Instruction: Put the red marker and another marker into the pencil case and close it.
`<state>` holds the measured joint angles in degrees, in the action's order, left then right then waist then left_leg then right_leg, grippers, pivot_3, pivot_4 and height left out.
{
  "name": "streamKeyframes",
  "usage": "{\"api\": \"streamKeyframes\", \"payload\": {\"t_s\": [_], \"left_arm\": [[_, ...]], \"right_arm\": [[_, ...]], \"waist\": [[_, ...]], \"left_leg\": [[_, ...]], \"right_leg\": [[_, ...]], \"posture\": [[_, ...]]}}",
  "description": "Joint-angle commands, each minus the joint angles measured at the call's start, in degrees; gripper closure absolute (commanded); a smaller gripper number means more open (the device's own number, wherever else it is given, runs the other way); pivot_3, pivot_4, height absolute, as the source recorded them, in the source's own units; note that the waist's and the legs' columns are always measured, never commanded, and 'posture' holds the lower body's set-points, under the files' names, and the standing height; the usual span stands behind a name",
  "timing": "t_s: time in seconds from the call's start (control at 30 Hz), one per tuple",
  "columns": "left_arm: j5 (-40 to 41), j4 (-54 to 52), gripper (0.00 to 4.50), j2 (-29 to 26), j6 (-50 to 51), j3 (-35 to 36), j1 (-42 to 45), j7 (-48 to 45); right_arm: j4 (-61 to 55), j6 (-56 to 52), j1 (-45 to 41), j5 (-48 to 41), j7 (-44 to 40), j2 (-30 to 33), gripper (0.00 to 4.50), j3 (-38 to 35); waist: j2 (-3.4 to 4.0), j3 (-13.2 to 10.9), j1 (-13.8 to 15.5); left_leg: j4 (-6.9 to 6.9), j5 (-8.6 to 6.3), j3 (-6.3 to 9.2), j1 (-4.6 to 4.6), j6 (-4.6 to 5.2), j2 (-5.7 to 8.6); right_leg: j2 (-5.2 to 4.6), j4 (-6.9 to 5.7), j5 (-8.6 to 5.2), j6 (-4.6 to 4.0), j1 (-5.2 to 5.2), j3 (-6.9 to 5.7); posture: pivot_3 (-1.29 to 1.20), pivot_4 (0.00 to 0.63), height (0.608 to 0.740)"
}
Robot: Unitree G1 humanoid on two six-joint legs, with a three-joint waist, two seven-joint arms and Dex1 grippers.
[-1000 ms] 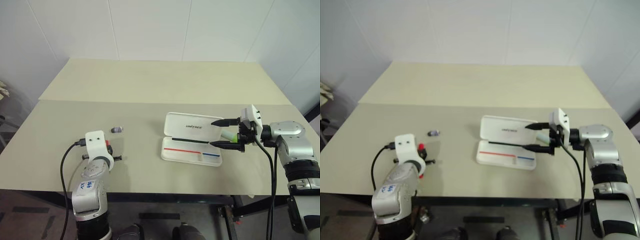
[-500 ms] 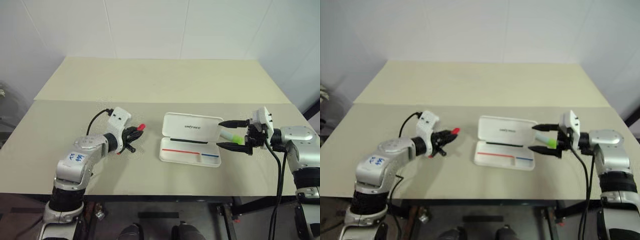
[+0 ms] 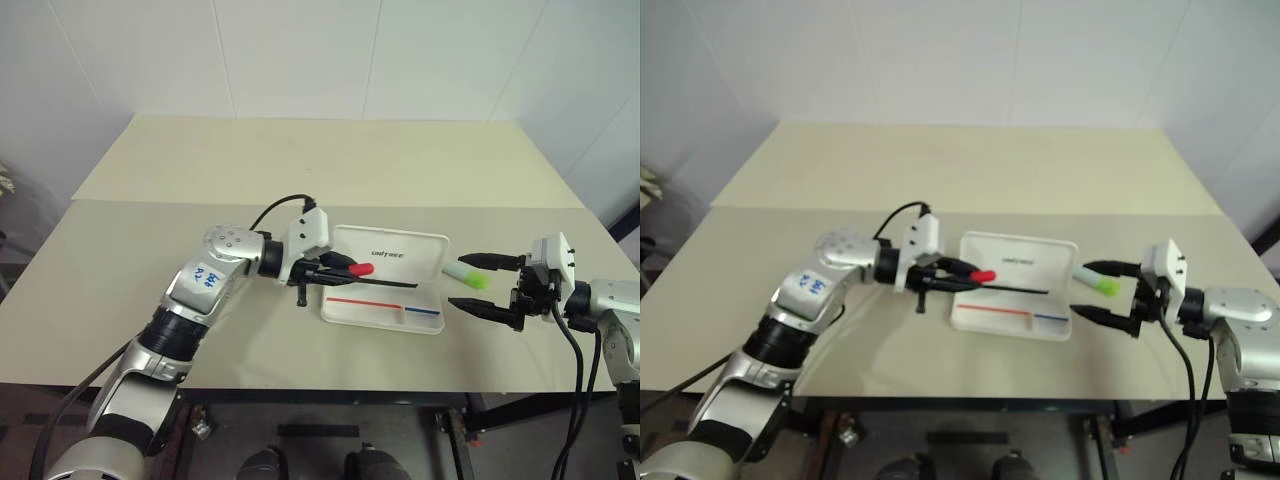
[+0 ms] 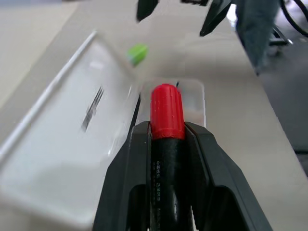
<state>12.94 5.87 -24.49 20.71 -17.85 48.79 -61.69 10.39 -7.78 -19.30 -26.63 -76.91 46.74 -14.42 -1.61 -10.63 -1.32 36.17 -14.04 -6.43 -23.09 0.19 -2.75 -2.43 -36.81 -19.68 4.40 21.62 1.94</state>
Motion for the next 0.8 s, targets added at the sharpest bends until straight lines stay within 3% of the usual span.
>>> {"api": "streamKeyframes", "payload": {"t_s": [0.03, 0.27, 0.5, 0.8], "left_arm": [[-2.21, 4.31, 3.9, 2.54, -3.95, -2.42, 3.14, -2.24], [-10.57, 17.17, 3.9, 8.96, -9.71, -7.07, 9.27, -0.2], [-14.64, 28.42, 3.9, 15.68, -13.92, -6.53, 14.77, 3.55], [-16.16, 33.46, 3.9, 19.85, -12.89, -6.0, 17.86, 3.27]], "right_arm": [[-4.81, -0.99, 2.99, -2.1, 1.85, 1.77, 0.0, -3.92], [-10.56, -2.54, 8.9, -3.49, 5.47, 1.55, 0.0, -7.06], [-15.3, -3.48, 14.51, -4.64, 8.94, 1.1, 0.0, -10.18], [-19.07, -3.78, 18.91, -6.03, 12.07, 0.57, 0.0, -11.96]], "waist": [[0.0, 0.0, -0.08], [0.0, -0.01, -0.26], [-0.01, -0.01, -0.13], [-0.02, -0.02, -0.16]], "left_leg": [[0.0, -0.01, -0.01, -0.01, 0.02, -0.01], [0.05, -0.04, -0.01, -0.02, 0.07, -0.01], [0.05, -0.09, 0.03, -0.06, 0.16, 0.02], [0.03, -0.08, 0.05, -0.1, 0.12, 0.07]], "right_leg": [[0.0, 0.01, 0.0, 0.01, 0.0, 0.01], [0.05, -0.07, -0.03, 0.08, 0.04, 0.08], [0.03, -0.05, -0.05, 0.12, 0.04, 0.06], [0.02, -0.04, -0.13, 0.25, 0.06, 0.08]], "posture": [[0.0, 0.15, 0.74], [0.0, 0.15, 0.74], [0.0, 0.15, 0.74], [0.0, 0.15, 0.74]]}}
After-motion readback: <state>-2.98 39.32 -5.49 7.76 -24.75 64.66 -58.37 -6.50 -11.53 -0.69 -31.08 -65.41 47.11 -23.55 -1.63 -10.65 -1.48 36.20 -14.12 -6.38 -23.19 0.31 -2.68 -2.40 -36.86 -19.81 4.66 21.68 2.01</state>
